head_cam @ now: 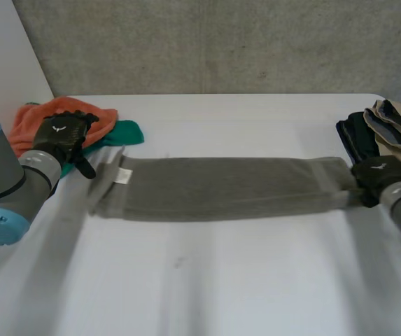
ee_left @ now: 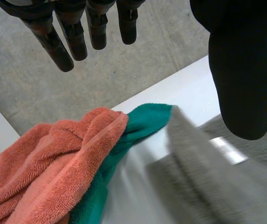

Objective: Fold the laundry.

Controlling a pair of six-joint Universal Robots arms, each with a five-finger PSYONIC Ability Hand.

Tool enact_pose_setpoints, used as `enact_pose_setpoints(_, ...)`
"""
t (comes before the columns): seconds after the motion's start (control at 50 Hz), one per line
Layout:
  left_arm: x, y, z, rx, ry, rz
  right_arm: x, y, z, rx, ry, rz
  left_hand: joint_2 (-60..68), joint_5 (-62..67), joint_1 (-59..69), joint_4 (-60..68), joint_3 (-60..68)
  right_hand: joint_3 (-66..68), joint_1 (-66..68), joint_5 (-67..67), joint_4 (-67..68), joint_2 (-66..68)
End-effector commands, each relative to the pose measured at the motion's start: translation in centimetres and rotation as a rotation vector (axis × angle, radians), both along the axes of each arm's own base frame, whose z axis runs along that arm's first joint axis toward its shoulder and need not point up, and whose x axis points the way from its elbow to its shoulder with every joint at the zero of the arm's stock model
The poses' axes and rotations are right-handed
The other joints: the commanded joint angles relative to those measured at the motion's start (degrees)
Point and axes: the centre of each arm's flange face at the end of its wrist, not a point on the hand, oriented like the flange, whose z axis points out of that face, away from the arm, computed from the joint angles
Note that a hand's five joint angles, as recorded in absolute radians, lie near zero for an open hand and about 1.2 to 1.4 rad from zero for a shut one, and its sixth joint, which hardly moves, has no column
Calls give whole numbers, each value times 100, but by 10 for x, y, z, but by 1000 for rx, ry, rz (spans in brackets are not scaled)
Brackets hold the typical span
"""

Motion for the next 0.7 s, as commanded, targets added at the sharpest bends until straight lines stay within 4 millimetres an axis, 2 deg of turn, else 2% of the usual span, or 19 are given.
enact_pose_setpoints(0.02, 2, 10, 5, 5, 0, 1, -61, -17, 1, 5, 131, -99, -189, -271, -71, -136, -192, 1235, 1677, 1392, 1185, 1268)
enact_pose_setpoints(0.08, 5, 15, 7, 9, -2, 0, -70, -26, 4, -20, 194, -103, -189, -271, -71, -136, -192, 1235, 1677, 1392, 1185, 1268)
enact_pose_setpoints(0.12, 6, 17, 9, 8, 2, 1, -59, -28, 9, -49, 203, -76, -189, -271, -71, -136, -192, 1235, 1677, 1392, 1185, 1268)
enact_pose_setpoints(0.18, 10, 20, 14, 0, 6, 0, -10, -27, 37, -168, 185, 25, -189, -271, -71, -136, -192, 1235, 1677, 1392, 1185, 1268)
enact_pose_setpoints(0.24, 15, 22, 22, -20, 11, 0, 26, -21, 59, -257, 173, 112, -189, -271, -71, -136, -192, 1235, 1677, 1392, 1185, 1268)
enact_pose_setpoints(0.28, 18, 22, 25, -25, 14, 3, 78, -4, 82, -367, 149, 252, -189, -271, -71, -136, -192, 1235, 1677, 1392, 1185, 1268)
enact_pose_setpoints(0.3, 19, 22, 27, -31, 16, 8, 92, 2, 85, -393, 141, 294, -189, -271, -71, -136, -192, 1235, 1677, 1392, 1185, 1268)
enact_pose_setpoints(0.32, 23, 22, 30, -36, 21, 16, 124, 17, 91, -444, 123, 390, -189, -271, -71, -136, -192, 1235, 1677, 1392, 1185, 1268)
enact_pose_setpoints(0.36, 26, 23, 33, -39, 28, 23, 156, 34, 91, -490, 99, 501, -189, -271, -71, -136, -192, 1235, 1677, 1392, 1185, 1268)
enact_pose_setpoints(0.38, 27, 23, 33, -36, 32, 28, 172, 43, 89, -510, 86, 561, -189, -271, -71, -136, -192, 1235, 1677, 1392, 1185, 1268)
enact_pose_setpoints(0.4, 30, 23, 34, -36, 41, 37, 203, 64, 82, -542, 62, 679, -189, -271, -71, -136, -192, 1235, 1677, 1392, 1185, 1268)
enact_pose_setpoints(0.46, 34, 24, 35, -35, 50, 46, 245, 100, 65, -576, 31, 867, -189, -271, -71, -136, -192, 1235, 1677, 1392, 1185, 1268)
enact_pose_setpoints(0.48, 35, 25, 34, -29, 56, 47, 268, 123, 52, -592, 19, 978, -189, -271, -71, -136, -192, 1235, 1677, 1392, 1185, 1268)
enact_pose_setpoints(0.5, 35, 25, 34, -27, 57, 47, 278, 134, 44, -600, 17, 1032, -189, -271, -71, -136, -192, 1235, 1677, 1392, 1185, 1268)
enact_pose_setpoints(0.54, 35, 26, 32, -20, 57, 44, 294, 153, 26, -590, 18, 1115, -189, -271, -71, -136, -192, 1235, 1677, 1392, 1185, 1268)
enact_pose_setpoints(0.58, 34, 27, 29, -10, 54, 36, 309, 176, -4, -542, 45, 1189, -189, -271, -71, -136, -192, 1235, 1677, 1392, 1185, 1268)
enact_pose_setpoints(0.66, 33, 28, 27, -4, 54, 34, 315, 182, -34, -496, 151, 1191, -189, -271, -71, -136, -192, 1235, 1677, 1392, 1185, 1268)
enact_pose_setpoints(0.68, 33, 28, 27, -6, 53, 32, 315, 179, -34, -498, 168, 1173, -189, -271, -71, -136, -192, -349, 93, -192, -399, -316)
enact_pose_setpoints(0.7, 33, 28, 28, -9, 54, 32, 314, 176, -32, -500, 179, 1153, -189, -271, -71, -136, -192, -2913, -2471, -2756, -2963, -2880)
